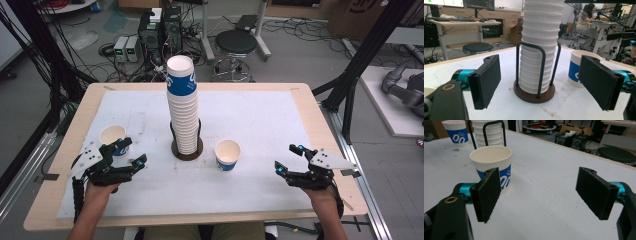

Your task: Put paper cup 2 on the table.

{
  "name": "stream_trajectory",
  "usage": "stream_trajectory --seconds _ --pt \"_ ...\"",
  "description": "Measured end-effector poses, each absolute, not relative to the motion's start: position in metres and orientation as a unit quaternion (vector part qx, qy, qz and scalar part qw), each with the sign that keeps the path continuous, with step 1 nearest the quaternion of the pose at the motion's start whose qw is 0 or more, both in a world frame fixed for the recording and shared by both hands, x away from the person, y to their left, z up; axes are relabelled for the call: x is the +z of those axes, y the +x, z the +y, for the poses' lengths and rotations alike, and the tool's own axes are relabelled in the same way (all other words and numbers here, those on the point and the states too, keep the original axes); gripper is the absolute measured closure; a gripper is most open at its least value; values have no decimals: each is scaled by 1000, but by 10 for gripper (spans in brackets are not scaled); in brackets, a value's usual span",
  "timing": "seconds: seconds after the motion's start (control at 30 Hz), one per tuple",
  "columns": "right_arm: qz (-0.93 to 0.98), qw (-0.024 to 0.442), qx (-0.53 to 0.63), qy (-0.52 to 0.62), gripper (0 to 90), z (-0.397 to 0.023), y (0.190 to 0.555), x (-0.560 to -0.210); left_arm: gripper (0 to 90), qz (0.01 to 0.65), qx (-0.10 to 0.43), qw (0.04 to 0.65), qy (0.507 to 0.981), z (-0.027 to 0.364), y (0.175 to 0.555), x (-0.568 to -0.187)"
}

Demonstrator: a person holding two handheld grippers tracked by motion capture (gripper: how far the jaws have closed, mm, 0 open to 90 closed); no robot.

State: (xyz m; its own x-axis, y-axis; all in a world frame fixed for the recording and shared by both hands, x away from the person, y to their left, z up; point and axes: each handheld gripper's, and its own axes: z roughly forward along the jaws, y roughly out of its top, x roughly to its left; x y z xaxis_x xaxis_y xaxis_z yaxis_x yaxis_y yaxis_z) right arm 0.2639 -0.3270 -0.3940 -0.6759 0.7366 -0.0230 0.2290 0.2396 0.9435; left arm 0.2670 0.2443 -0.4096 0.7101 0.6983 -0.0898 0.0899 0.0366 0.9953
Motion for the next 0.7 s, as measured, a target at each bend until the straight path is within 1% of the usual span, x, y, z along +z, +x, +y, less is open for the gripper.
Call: stream_trajectory --seconds 0.7 --pt "750 244 524 322 208 -327 263 -395 183 304 230 654 654 244 266 -413"
